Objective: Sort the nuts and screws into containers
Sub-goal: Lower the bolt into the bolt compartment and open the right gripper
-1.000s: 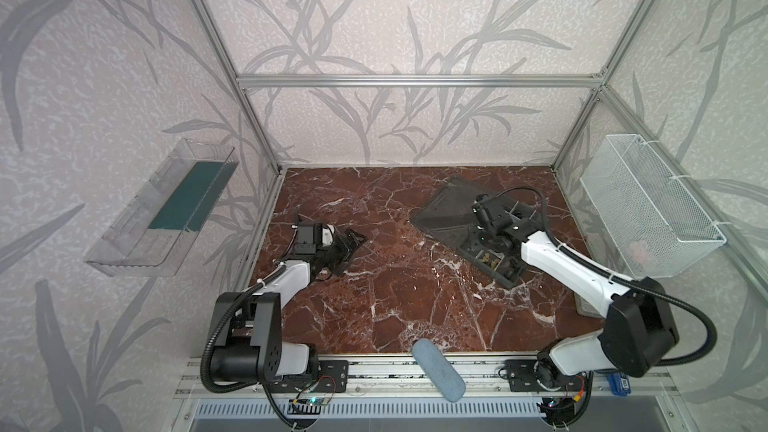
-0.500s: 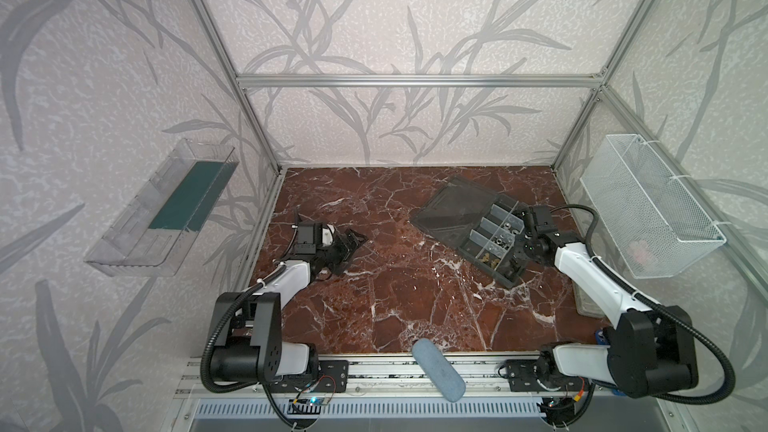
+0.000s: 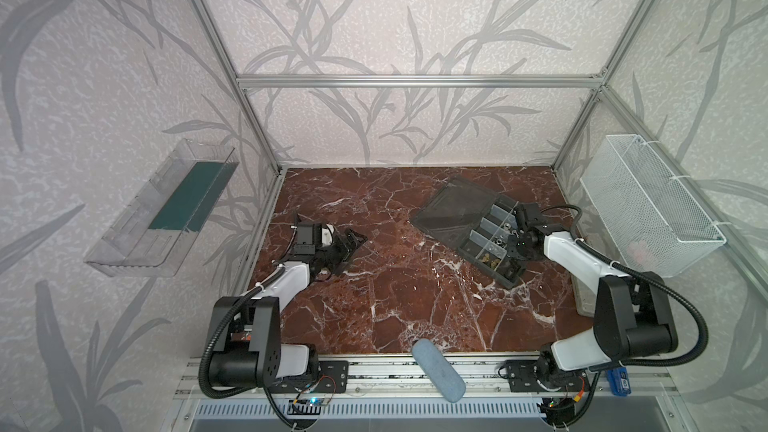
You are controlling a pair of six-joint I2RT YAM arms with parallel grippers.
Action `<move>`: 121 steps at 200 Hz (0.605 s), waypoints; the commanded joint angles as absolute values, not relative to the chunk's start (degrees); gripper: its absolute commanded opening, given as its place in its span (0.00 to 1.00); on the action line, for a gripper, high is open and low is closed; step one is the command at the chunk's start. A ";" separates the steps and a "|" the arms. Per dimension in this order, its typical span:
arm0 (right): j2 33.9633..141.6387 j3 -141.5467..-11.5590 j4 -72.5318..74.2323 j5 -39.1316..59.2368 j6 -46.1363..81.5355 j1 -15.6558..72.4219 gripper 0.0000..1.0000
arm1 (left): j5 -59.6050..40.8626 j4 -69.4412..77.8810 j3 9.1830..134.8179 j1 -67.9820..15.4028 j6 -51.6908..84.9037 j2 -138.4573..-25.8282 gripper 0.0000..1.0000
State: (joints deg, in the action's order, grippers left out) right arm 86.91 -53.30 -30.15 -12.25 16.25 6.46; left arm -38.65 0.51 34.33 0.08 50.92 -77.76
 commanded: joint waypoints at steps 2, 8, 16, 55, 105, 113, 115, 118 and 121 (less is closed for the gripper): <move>87.71 -55.62 -31.70 -11.51 16.06 6.24 0.45 | -38.06 -1.28 35.70 0.42 49.36 -76.13 0.99; 87.64 -55.63 -31.82 -11.84 15.91 6.24 0.48 | -37.91 -1.78 36.00 0.43 48.97 -76.11 0.99; 87.46 -55.63 -31.97 -12.11 15.78 6.24 0.50 | -37.82 -2.39 36.41 0.43 48.58 -76.08 0.99; 84.62 -55.16 -32.17 -11.22 13.38 6.21 0.54 | -37.20 -3.52 38.66 0.41 46.41 -74.94 0.99; 75.35 -48.24 -20.43 -8.90 5.56 6.00 0.55 | -25.79 -3.23 41.04 0.50 40.52 -68.94 1.00; 74.15 -46.66 -17.53 -8.52 4.52 5.81 0.55 | -24.10 -2.67 41.21 0.53 38.85 -68.00 0.99; 73.93 -46.38 -16.97 -8.44 4.38 5.74 0.55 | -23.73 -2.67 41.26 0.53 38.47 -67.82 0.99; 73.64 -46.02 -16.31 -8.42 4.12 5.61 0.55 | -23.18 -2.45 41.34 0.53 37.97 -67.52 1.00; 73.42 -45.71 -15.66 -8.48 4.01 5.52 0.55 | -22.67 -2.20 41.31 0.46 37.50 -67.22 1.00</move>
State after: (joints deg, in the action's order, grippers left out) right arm 76.27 -48.99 -23.88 -9.58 7.99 6.24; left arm -29.98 -3.38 39.75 0.14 43.00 -70.15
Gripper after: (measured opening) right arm 0.549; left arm 0.994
